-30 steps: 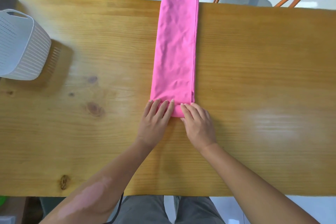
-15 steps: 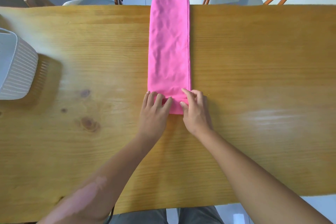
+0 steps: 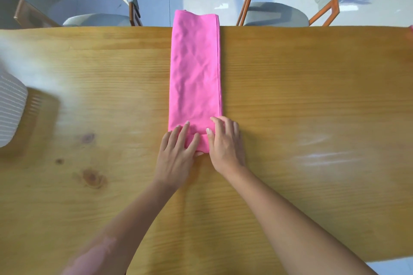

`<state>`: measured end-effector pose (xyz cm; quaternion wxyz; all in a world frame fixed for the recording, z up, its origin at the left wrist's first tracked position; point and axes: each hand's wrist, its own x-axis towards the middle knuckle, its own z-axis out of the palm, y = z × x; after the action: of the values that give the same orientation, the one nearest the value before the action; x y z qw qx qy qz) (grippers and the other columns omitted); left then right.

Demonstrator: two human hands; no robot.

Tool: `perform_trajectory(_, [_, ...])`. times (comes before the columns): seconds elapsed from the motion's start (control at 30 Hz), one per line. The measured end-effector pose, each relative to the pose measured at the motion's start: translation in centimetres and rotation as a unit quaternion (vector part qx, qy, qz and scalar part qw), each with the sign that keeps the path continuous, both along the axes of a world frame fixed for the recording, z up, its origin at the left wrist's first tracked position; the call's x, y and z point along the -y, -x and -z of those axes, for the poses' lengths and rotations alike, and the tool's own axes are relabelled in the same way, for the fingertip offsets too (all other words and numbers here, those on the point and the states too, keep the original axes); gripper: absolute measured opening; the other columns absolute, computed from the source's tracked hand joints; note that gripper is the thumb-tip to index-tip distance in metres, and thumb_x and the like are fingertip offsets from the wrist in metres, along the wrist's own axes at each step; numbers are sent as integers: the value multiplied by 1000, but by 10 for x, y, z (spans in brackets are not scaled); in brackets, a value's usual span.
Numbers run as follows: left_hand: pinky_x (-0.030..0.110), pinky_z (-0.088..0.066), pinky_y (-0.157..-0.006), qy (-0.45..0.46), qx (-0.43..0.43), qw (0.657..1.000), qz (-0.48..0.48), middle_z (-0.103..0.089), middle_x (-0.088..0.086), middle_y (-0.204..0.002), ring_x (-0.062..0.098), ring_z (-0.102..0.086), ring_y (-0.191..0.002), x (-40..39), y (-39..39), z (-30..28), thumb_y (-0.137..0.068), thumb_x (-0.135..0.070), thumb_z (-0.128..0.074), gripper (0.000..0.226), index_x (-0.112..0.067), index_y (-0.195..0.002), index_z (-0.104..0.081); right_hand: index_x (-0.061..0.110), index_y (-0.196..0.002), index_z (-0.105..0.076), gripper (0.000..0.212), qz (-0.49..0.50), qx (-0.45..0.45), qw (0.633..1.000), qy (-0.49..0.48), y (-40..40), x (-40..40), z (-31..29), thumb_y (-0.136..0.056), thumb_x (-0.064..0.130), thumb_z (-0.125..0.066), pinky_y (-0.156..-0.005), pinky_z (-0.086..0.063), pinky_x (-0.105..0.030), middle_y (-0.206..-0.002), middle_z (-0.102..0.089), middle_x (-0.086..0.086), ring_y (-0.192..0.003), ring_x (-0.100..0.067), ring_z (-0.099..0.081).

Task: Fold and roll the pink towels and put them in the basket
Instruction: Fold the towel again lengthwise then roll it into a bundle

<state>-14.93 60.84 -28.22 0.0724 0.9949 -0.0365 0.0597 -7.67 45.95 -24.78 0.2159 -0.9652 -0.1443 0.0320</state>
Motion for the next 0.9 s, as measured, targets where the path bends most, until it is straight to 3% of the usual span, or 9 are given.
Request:
perform_trajectory(0.07, [50, -41, -106, 37, 5, 999, -19, -49, 20, -146, 39, -48, -132, -3, -7, -4, -105, -49, -42, 47, -15, -132, -58, 14, -124, -61, 32, -38, 55, 998, 3, 0, 5, -1, -100, 33, -52, -91, -46, -41, -127, -59, -4, -113, -26, -53])
perform_trajectory(0.17, [46, -46, -95, 94, -4, 995, -39, -52, 13, -123, 32, -54, -111, -4, -16, -11, -105, -54, -33, 52, -16, -126, -62, 12, -116, -67, 29, -107, 126, 986, 11, 1, 17, 3, -99, 33, -55, -94, -45, -44, -122, -63, -8, -115, -30, -56])
perform_trajectory(0.3, [43, -47, -81, 90, -34, 995, -41, -50, 8, -103, 29, -50, -92, -11, -28, -18, -102, -60, -30, 58, -14, -119, -62, 12, -115, -70, 29, -122, 141, 982, 16, -1, 20, 7, -99, 34, -59, -94, -47, -44, -118, -65, -9, -115, -31, -59])
perform_trajectory(0.43, [45, -46, -83, 139, -37, 989, -33, -59, 7, -108, 30, -51, -95, -20, -45, -16, -101, -61, -31, 59, -10, -122, -51, 13, -116, -66, 31, -92, 54, 994, 12, -14, 6, 1, -101, 34, -50, -90, -47, -43, -113, -62, -5, -107, -28, -56])
perform_trajectory(0.57, [43, -45, -86, 142, -7, 989, -35, -50, 7, -117, 26, -44, -98, -31, -67, -12, -100, -59, -41, 52, -15, -127, -46, 15, -118, -58, 29, -52, -31, 997, 45, -29, -11, -3, -104, 35, -42, -87, -43, -41, -112, -56, -3, -104, -26, -48])
perform_trajectory(0.73, [40, -42, -91, 175, -16, 984, -10, -46, 5, -122, 23, -42, -103, -45, -101, -16, -95, -62, -52, 57, -18, -130, -43, 14, -113, -57, 27, 16, -48, 996, 71, -41, -30, -6, -107, 31, -36, -85, -39, -41, -111, -58, -6, -104, -29, -49])
perform_trajectory(0.9, [40, -45, -90, 190, 39, 981, -2, -52, 5, -120, 24, -49, -104, -54, -88, -20, -100, -40, -58, 34, -15, -122, -51, 17, -112, -50, 21, 54, -57, 993, 83, -49, -40, -6, -106, 28, -34, -87, -39, -42, -116, -52, -6, -105, -29, -47])
